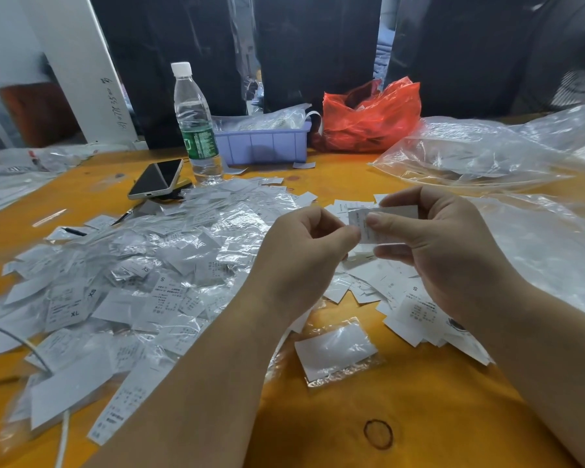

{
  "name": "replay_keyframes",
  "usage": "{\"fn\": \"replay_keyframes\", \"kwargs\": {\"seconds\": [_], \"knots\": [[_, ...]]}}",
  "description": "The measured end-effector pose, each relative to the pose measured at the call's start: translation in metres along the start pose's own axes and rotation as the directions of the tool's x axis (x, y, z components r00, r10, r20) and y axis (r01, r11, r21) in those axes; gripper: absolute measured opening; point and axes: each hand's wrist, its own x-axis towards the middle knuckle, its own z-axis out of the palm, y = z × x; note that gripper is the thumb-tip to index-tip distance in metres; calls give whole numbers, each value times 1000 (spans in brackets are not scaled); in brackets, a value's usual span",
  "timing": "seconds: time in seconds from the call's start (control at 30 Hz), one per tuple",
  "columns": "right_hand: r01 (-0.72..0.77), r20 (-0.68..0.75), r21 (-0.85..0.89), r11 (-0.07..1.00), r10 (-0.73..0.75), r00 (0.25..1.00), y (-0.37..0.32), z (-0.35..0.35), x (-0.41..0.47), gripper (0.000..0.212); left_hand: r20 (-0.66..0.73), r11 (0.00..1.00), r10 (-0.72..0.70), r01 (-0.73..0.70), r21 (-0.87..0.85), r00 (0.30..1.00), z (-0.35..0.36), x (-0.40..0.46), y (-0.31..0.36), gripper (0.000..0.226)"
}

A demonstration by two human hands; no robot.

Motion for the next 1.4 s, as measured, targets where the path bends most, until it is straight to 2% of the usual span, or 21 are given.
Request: {"fn": "replay_keyframes", "kwargs": {"seconds": [0.13,0.33,0.43,0.57,0.73,0.8,0.9,1.1,1.2,1.3,1.4], "knots": [[-9,23,17,1000,9,1000,-1,2,-1,34,-10,990,86,-84,111,996,1,-1,-1,21],[-115,147,44,992,108,983,-1,3,0,32,0,984,90,-89,154,996,2,0,-2,16],[-125,176,-39,991,130,976,1,2,0,14,14,986,79,-81,148,997,2,0,0,13],[-86,110,-118,989,99,989,1,1,0,10,21,989,81,-83,122,996,2,-1,0,13],[-150,132,-18,989,151,980,-1,2,0,12,32,984,117,-120,132,993,1,-1,-1,16],[-158,152,-22,987,160,975,-1,3,0,6,32,982,116,-120,145,993,1,-1,-2,16],[-149,118,14,989,146,982,1,1,2,7,66,985,106,-114,131,992,1,0,-1,16],[-179,180,136,974,153,972,2,3,1,8,154,991,67,-84,103,986,1,-1,-3,3],[-207,130,147,967,189,973,-1,2,2,22,116,993,50,-62,97,992,-3,2,-3,9],[-146,97,72,987,139,986,-6,-1,2,21,62,1000,20,-20,5,998,-8,5,-1,11],[-53,151,-120,991,71,986,-6,-1,0,23,1,1000,3,-3,-25,1000,-8,6,-1,9]]}}
